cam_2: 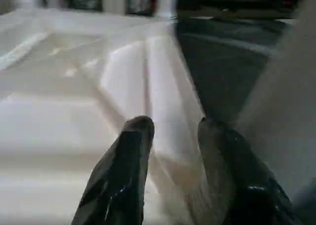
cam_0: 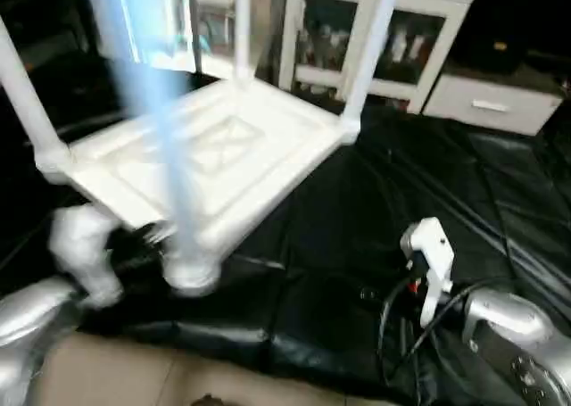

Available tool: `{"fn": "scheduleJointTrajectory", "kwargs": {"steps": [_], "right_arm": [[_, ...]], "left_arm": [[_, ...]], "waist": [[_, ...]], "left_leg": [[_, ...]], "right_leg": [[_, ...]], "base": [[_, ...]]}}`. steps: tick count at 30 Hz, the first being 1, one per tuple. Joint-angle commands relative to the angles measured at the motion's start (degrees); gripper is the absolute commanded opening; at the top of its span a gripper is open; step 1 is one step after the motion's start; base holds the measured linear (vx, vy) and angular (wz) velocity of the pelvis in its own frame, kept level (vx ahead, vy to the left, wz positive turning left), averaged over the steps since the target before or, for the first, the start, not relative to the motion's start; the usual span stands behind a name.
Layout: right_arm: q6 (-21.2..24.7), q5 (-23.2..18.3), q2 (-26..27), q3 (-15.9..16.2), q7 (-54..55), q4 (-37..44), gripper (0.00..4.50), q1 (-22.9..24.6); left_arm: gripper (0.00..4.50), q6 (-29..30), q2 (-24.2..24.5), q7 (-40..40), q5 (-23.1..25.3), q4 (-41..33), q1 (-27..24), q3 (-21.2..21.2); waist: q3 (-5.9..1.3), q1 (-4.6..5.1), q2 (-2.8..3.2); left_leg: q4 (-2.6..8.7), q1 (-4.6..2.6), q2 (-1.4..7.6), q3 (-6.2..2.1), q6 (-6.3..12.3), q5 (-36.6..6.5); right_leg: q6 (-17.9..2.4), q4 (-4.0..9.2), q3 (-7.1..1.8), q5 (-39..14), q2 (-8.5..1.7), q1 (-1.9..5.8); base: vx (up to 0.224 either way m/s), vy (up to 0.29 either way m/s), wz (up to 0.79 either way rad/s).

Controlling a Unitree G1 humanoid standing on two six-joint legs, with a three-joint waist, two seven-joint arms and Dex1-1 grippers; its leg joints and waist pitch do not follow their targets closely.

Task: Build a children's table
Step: Rotate table base

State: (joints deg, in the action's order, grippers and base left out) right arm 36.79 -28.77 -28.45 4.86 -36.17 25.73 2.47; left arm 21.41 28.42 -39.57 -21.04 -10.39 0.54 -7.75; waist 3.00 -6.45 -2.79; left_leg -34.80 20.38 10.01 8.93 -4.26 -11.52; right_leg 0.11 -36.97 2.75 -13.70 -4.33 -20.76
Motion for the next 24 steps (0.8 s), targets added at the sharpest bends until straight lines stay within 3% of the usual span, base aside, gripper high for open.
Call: {"fn": "scheduleJointTrajectory", "kwargs": {"steps": [1, 2, 4, 5, 7, 11, 13, 15, 17, 18, 20, 24], "right_arm": [[-0.3, 0.5, -0.8, -1.0, -0.1, -0.4, 4.08, -0.4], [-0.3, 0.5, -0.8, -0.9, -0.1, -0.4, 4.08, -0.5], [-0.2, 0.5, -0.9, -0.9, -0.2, -0.4, 4.08, -0.6], [-0.2, 0.6, -1.1, -0.8, -0.3, -0.3, 4.08, -0.6], [-0.1, 0.4, -1.3, -1.0, -0.4, -0.2, 4.08, -0.5], [-0.1, 0.5, -1.8, -1.5, -0.4, 0.0, 4.08, 0.0], [-0.2, 0.6, -2.0, -2.3, 0.0, -0.2, 4.08, 0.1], [-0.2, 0.8, -2.0, -2.5, 0.3, -0.2, 4.08, 0.1], [-0.1, 0.7, -2.0, -2.6, 0.3, -0.2, 4.08, 0.1], [-0.1, 0.7, -2.0, -2.5, 0.5, 0.0, 4.08, 0.2], [-0.1, 0.8, -1.9, -2.3, 0.6, -0.1, 4.08, 0.2], [0.0, 0.8, -1.8, -2.2, 0.9, 0.1, 4.08, 0.2]], "left_arm": [[1.84, 1.0, -2.7, 3.1, 5.0, 0.7, 5.7, 5.1], [1.84, 1.0, -2.9, 3.2, 5.3, 0.8, 6.0, 5.4], [1.84, 0.9, -5.3, 3.5, 6.3, 2.3, 9.7, 8.3], [1.84, 1.0, -6.1, 3.1, 6.4, 2.8, 10.9, 9.5], [1.84, 0.9, -7.6, 2.6, 7.2, 4.1, 13.5, 12.5], [1.84, 0.2, -9.4, 2.3, 8.7, 6.5, 16.3, 16.2], [1.84, -0.7, -13.2, 5.3, 13.5, 14.1, 22.1, 19.4], [1.84, -1.9, -15.7, 7.3, 15.7, 19.2, 25.7, 20.6], [1.84, -3.0, -17.5, 8.7, 16.4, 22.3, 27.8, 21.0], [1.84, -6.1, -20.9, 10.9, 18.2, 28.8, 32.0, 22.4], [1.84, -9.3, -24.2, 14.2, 19.4, 34.6, 35.6, 23.0], [1.84, -14.2, -27.7, 17.4, 21.2, 43.1, 40.3, 22.9]], "waist": [[-2.45, 0.6, 1.35], [-2.5, 0.57, 1.31], [-2.66, 0.8, 0.6], [-2.77, 0.79, 0.91], [-3.03, 1.2, 0.55], [-3.31, 1.49, 0.74], [-3.19, 1.64, 0.82], [-3.08, 1.19, 0.76], [-3.13, 1.19, 0.76], [-3.15, 1.26, 0.8], [-3.49, 1.06, 0.79], [-3.79, 1.22, 0.38]], "left_leg": [[5.98, -0.36, 3.16, -1.24, -2.55, -16.9], [5.86, -0.55, 3.15, -1.12, -2.58, -16.4], [5.63, -0.08, 2.94, -1.01, -2.35, -14.3], [5.49, -0.2, 2.92, -0.96, -2.24, -13.6], [5.05, -0.08, 2.79, -0.68, -1.1, -10.0], [4.59, -0.01, 2.73, -0.48, 0.36, -6.1], [4.57, -0.15, 2.72, -0.33, 0.85, -6.6], [4.63, -0.45, 2.97, -0.29, 0.84, -8.7], [4.75, -0.26, 3.08, -0.45, 0.61, -8.8], [4.61, -0.61, 3.0, -0.3, 0.74, -9.5], [4.57, -0.24, 3.19, -0.6, 0.96, -7.5], [3.99, 0.17, 2.94, -0.49, 3.28, -3.1]], "right_leg": [[-7.3, 5.38, -2.93, -9.0, -3.63, 0.77], [-7.2, 5.49, -2.94, -8.6, -3.61, 0.62], [-6.9, 5.31, -3.02, -7.4, -3.73, 1.2], [-6.9, 5.26, -3.08, -6.8, -3.78, 1.12], [-7.4, 5.05, -3.14, -2.7, -3.69, 1.4], [-8.8, 4.68, -3.05, 3.0, -3.48, 1.7], [-9.3, 4.87, -3.04, 2.8, -3.29, 1.66], [-9.7, 5.21, -3.1, -0.7, -3.66, 1.65], [-9.7, 5.17, -3.04, -1.6, -3.83, 1.87], [-9.4, 5.62, -3.04, -2.5, -3.63, 1.5], [-10.1, 5.16, -2.97, 0.9, -4.02, 2.13], [-11.6, 4.57, -2.93, 8.7, -3.99, 2.46]], "base": [[0.0, 0.0, 0.0], [0.0, 0.0, 0.0], [0.0, 0.0, 0.0], [0.0, 0.0, 0.0], [0.0, 0.0, 0.0], [0.0, 0.0, 0.0], [0.0, 0.0, 0.0], [0.0, 0.0, 0.0], [0.0, 0.0, 0.0], [0.0, 0.0, 0.0], [0.0, 0.0, 0.0], [0.0, 0.0, 0.0]]}}
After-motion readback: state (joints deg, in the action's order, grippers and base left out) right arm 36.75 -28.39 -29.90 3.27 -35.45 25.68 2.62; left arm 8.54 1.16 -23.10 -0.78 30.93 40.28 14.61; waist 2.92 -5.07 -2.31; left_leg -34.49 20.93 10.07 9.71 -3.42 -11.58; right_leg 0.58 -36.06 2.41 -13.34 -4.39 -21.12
